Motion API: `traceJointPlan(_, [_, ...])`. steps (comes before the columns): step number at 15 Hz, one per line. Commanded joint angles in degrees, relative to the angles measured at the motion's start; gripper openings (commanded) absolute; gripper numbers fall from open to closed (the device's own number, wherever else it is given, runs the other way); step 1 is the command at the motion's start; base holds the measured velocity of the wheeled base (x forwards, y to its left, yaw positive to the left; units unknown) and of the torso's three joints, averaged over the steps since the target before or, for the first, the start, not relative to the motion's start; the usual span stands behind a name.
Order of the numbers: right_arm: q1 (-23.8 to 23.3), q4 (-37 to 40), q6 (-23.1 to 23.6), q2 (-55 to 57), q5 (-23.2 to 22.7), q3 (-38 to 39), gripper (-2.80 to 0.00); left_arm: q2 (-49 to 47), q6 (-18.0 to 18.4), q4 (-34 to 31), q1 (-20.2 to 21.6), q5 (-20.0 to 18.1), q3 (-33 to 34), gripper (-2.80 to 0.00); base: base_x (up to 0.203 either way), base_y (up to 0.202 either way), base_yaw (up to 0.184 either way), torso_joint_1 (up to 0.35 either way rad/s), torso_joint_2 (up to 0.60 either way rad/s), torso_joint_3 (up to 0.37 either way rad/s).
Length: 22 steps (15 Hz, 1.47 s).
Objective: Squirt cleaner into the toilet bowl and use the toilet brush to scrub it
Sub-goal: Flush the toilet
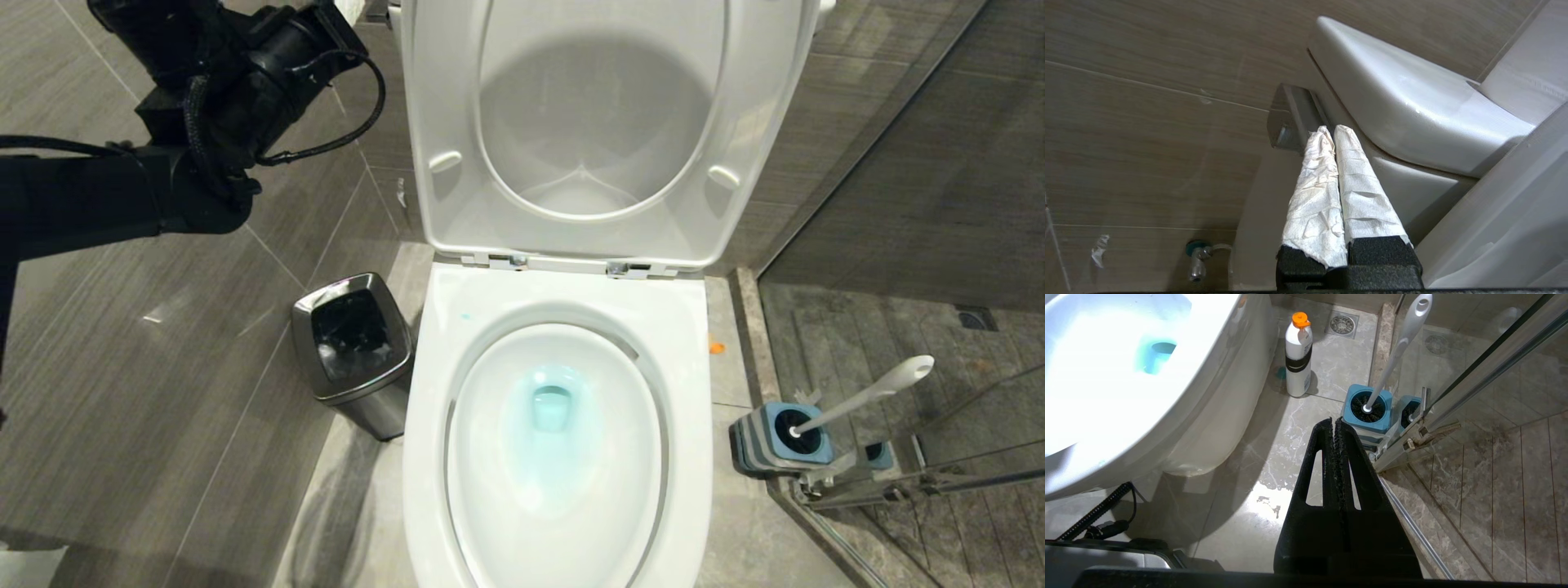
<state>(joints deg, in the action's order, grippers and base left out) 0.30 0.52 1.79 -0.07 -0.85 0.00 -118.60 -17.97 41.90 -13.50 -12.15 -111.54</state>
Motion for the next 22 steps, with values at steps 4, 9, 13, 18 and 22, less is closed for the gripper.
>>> traceJointPlan(4, [0.0, 0.0, 0.1, 0.1, 0.0, 0.1, -2.80, -1.4, -0.6, 2.3, -0.6, -3.0, -0.4, -2.80, 0.000, 0.000, 0.000, 0.000, 0.00, 0.000])
traceJointPlan(9, [0.0, 0.0, 0.1, 0.1, 0.0, 0.0, -2.80, -2.1, -0.3, 2.0, -0.5, -3.1, -0.4, -2.80, 0.000, 0.000, 0.000, 0.000, 0.00, 0.000])
traceJointPlan(13, [0.0, 0.0, 0.1, 0.1, 0.0, 0.0, -2.80, -2.8, 0.0, 1.0, -0.6, -3.1, -0.4, -2.80, 0.000, 0.000, 0.000, 0.000, 0.00, 0.000])
traceJointPlan(18, [0.0, 0.0, 0.1, 0.1, 0.0, 0.1, -2.80, -3.6, 1.7, -1.8, -0.5, -3.0, -0.4, -2.80, 0.000, 0.000, 0.000, 0.000, 0.00, 0.000])
traceJointPlan(22, [0.0, 0.0, 0.1, 0.1, 0.0, 0.0, -2.80, -1.7, 2.1, -3.8, 1.4, -2.3, -0.4, -2.80, 0.000, 0.000, 0.000, 0.000, 0.00, 0.000])
